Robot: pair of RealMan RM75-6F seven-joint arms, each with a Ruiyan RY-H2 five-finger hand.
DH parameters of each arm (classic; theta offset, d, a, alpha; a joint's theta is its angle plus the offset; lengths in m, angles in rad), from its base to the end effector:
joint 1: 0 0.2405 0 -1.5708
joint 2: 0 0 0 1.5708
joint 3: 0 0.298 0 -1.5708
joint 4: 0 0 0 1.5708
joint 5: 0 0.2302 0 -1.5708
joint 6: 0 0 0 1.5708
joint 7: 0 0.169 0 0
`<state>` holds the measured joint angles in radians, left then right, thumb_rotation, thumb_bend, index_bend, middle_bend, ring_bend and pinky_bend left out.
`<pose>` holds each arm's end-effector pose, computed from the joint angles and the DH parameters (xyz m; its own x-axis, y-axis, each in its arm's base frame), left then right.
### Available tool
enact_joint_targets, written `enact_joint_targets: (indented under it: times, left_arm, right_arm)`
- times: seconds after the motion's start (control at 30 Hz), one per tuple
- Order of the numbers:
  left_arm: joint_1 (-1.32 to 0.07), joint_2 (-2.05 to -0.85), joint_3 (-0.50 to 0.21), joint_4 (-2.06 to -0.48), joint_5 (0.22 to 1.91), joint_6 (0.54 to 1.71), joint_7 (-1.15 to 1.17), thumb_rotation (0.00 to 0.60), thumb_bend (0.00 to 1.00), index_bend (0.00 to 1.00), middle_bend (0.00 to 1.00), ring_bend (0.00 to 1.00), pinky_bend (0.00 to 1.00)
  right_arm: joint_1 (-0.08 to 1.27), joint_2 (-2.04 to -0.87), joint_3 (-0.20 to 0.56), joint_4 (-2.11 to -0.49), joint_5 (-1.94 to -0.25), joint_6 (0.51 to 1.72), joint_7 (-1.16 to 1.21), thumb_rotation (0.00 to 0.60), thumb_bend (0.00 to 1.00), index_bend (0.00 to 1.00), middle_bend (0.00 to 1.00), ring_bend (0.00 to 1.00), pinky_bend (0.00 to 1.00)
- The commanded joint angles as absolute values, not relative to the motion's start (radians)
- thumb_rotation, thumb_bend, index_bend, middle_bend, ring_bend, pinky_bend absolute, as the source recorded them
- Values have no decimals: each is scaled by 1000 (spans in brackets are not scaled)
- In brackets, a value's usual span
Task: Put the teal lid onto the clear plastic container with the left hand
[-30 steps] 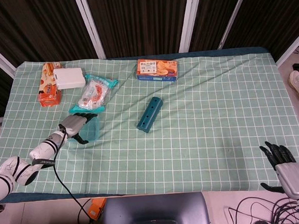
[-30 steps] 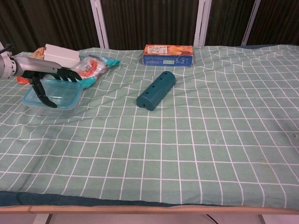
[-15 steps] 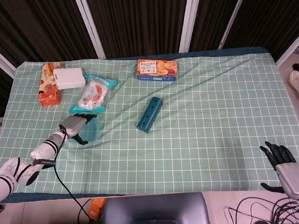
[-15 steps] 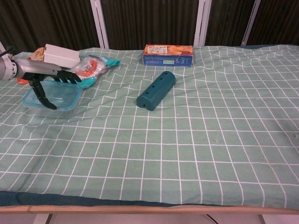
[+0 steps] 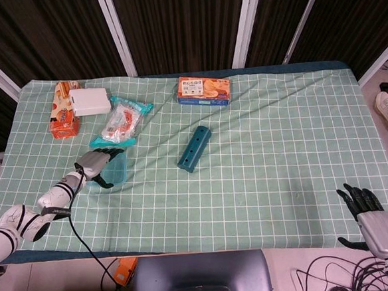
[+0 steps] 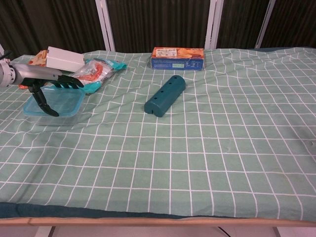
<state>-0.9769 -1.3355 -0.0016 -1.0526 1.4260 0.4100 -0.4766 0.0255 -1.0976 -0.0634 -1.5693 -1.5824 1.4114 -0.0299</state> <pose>-0.2579 0.5020 0.0358 0.5152 0.5581 0.6505 0.8558 -0.2937 -0.4258 -0.3816 -0.1600 0.1379 0.4793 -0.2083 0.8526 -0.8752 -0.0406 0.4821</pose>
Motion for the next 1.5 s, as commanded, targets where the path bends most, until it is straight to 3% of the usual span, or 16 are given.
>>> enact_joint_targets:
  times: [0.03, 0.13, 0.23, 1.5]
  left_arm:
    - [-975, -1335, -2, -1048, 1432, 411, -495, 600, 247, 0, 172, 131, 114]
    - [-973, -1333, -4, -1044, 1437, 412, -518, 600, 245, 0, 59, 30, 57]
    - [-974, -1330, -4, -1044, 1441, 407, -538, 600, 238, 0, 1, 0, 9]
    - [-947, -1322, -17, -1058, 1432, 476, -487, 600, 212, 0, 0, 0, 0]
  right_arm:
    - [26, -1098, -63, -1569, -1582, 1410, -30, 600, 112, 0, 0, 0, 0]
    - [26, -1097, -64, -1570, -1583, 1411, -29, 600, 113, 0, 0, 0, 0]
    - [26, -1097, -64, -1570, -1583, 1412, -28, 600, 113, 0, 0, 0, 0]
    - [23, -1094, -65, -1571, -1587, 1417, -25, 600, 113, 0, 0, 0, 0]
